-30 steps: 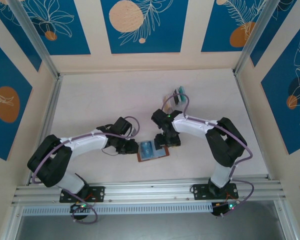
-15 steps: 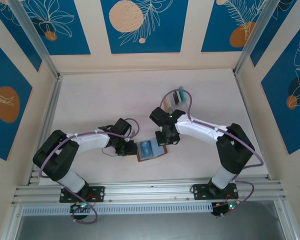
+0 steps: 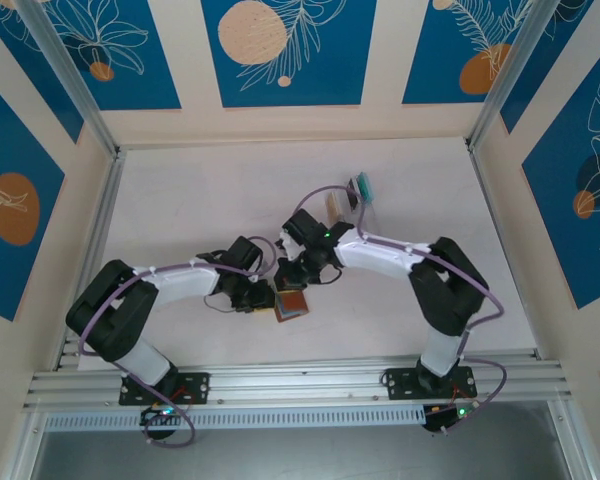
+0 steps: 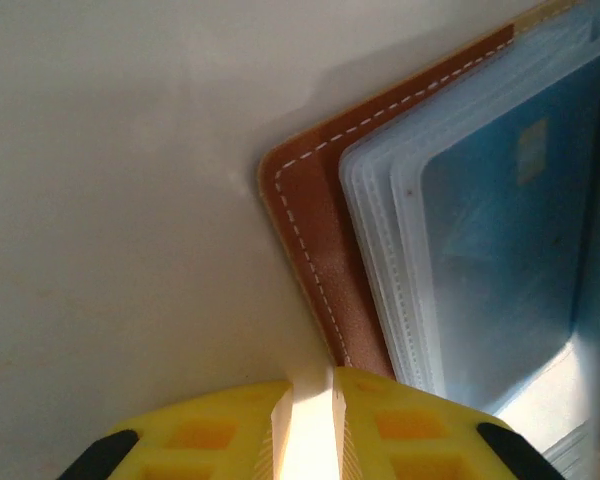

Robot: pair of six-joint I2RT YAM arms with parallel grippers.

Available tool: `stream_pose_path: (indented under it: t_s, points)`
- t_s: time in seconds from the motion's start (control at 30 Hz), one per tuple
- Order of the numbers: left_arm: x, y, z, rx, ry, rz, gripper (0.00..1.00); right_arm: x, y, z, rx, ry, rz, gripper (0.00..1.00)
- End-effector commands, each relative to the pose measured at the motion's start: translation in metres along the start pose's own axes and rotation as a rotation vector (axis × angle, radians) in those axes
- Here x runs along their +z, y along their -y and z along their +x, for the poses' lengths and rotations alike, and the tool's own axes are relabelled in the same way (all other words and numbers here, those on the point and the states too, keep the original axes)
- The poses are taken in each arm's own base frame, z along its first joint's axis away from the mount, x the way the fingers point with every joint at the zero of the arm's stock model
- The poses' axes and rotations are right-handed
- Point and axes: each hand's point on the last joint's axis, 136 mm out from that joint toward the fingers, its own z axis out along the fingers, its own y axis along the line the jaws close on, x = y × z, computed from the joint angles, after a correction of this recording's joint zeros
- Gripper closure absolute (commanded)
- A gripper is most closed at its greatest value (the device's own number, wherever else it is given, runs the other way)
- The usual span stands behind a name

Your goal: Put the credit cards into the card holder

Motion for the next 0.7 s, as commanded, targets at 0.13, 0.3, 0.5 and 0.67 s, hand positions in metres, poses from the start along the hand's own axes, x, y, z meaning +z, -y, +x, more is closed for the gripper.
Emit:
stream_pose_path:
  t_s: [0.13,0.3,0.5,0.67]
  points:
    - [-0.008,-0.018,0.002,-0.060,0.080,-0.009,0.80,0.033,-0.001,0.002,0.070,-0.073,-0.077,0.98]
    - [-0.038,-0.031,0.015,-0.079,0.136,-0.035,0.78,0.028,-0.010,0.007,0.022,-0.092,-0.052,0.59]
    - [-0.074,-0.037,0.018,-0.099,0.188,-0.028,0.77,-0.007,-0.029,0.012,-0.023,-0.111,-0.066,0.40]
    - [-0.106,-0.024,0.009,-0.065,0.237,-0.023,0.76,-0.043,-0.034,0.019,-0.035,-0.101,-0.118,0.27]
